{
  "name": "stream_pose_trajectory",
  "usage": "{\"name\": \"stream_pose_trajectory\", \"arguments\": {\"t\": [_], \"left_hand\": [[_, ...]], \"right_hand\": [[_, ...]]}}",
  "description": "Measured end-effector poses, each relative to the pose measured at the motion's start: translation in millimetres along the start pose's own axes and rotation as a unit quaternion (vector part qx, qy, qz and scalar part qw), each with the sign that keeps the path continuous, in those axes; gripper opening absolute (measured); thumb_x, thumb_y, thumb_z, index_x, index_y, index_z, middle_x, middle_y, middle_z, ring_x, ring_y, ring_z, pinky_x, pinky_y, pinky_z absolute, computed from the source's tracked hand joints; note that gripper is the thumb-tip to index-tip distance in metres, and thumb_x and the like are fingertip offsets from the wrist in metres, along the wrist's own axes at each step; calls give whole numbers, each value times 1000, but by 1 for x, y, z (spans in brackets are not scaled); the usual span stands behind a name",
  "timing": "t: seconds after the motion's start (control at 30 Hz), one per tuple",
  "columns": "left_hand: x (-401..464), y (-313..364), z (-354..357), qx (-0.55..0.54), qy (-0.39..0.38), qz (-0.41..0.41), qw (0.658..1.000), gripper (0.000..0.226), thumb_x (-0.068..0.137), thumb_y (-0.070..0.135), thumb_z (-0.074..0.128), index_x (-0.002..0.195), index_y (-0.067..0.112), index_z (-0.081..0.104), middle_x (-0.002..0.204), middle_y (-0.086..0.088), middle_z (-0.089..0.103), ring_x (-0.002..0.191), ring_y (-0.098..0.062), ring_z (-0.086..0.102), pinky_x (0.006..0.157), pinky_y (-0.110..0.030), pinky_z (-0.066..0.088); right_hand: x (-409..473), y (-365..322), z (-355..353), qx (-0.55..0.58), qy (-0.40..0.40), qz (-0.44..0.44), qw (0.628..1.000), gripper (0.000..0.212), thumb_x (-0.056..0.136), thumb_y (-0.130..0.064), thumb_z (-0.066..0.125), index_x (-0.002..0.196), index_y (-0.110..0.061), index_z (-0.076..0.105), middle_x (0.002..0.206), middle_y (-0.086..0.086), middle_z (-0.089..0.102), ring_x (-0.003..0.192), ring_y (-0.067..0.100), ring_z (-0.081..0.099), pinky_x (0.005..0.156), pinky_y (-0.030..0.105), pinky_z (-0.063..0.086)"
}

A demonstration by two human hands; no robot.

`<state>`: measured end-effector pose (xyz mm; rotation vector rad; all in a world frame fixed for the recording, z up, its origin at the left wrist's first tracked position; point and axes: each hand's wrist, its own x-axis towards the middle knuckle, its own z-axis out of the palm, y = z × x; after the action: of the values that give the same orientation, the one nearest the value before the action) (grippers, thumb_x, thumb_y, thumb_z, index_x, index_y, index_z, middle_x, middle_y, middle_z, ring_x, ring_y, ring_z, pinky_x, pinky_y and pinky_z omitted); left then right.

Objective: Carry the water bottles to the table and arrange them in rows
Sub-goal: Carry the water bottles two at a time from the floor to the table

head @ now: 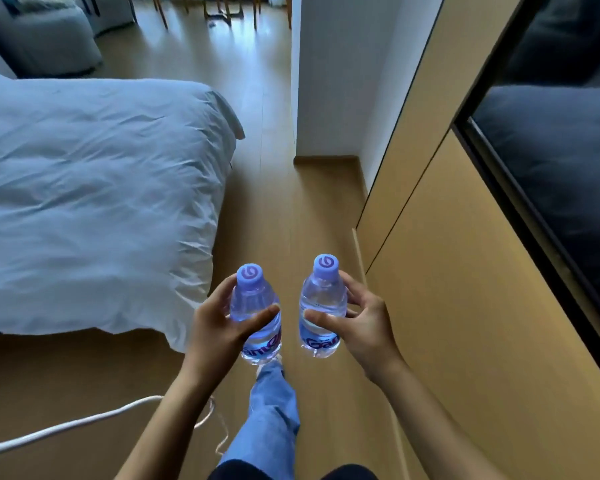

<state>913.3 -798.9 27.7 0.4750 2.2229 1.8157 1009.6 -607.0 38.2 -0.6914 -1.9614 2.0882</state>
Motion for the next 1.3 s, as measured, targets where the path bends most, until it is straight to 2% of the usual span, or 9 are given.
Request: {"name": "stream_pose_trajectory", "arguments": {"t": [0.1,0.23,0.33,0.57,0.73,0.87,1.0,1.17,1.3], "left_hand": [[81,-10,-6,6,7,0,1000,56,59,45,85,110,28,67,98,5,75,92,-16,72,84,-38,57],[186,-7,-14,11,1,10,1000,51,58,50,83,106,39,66,95,12,75,87,-6,72,77,-22,56],[260,-1,-18,13,-3,18,1000,49,59,49,83,105,43,66,96,14,75,86,-2,71,77,-17,54],[441,-9,-7,9,11,6,1000,52,60,46,83,106,28,68,97,5,75,90,-16,72,83,-40,56],[588,-12,12,10,28,5,1000,42,63,35,84,101,36,67,94,7,75,85,-13,72,76,-23,55],[690,-3,20,6,53,-12,998,45,61,34,85,103,33,68,94,7,75,87,-12,72,77,-24,55],[785,-1,20,10,66,-21,998,48,62,22,90,105,25,68,92,9,75,84,-9,72,76,-20,54],[907,-5,11,-10,89,-24,996,46,58,27,84,101,20,69,89,8,76,79,-5,71,71,-14,52],[1018,-21,-9,2,77,-21,997,44,60,20,86,101,18,68,87,8,76,80,-6,71,73,-16,53]], "right_hand": [[80,-14,16,-17,4,8,1000,62,67,1,88,118,-28,66,100,-6,78,92,14,74,77,21,55],[180,-37,35,-42,8,9,999,66,67,-3,89,125,-20,65,105,-3,77,98,18,73,90,37,58],[249,-54,43,-53,9,11,999,69,66,-6,91,128,-19,64,106,-3,76,97,17,73,92,39,58],[423,-81,48,-39,22,7,999,65,65,-6,91,121,-25,65,104,-5,77,95,15,74,85,29,58],[575,-107,42,-73,15,-24,997,61,64,-8,91,110,-37,64,102,-7,76,94,12,73,82,24,58],[687,-139,43,-95,-8,-43,995,61,67,-14,91,116,-35,61,109,-8,73,99,12,70,88,29,58],[787,-163,52,-122,-35,-56,990,65,69,-20,89,125,-32,57,116,-7,69,102,7,68,86,23,57],[914,-176,76,-147,-46,-58,986,65,67,-22,92,121,-36,59,113,-10,71,99,7,69,84,25,58],[1020,-185,106,-146,-35,-55,987,64,67,-22,92,118,-40,58,112,-9,71,97,7,70,82,23,58]]}}
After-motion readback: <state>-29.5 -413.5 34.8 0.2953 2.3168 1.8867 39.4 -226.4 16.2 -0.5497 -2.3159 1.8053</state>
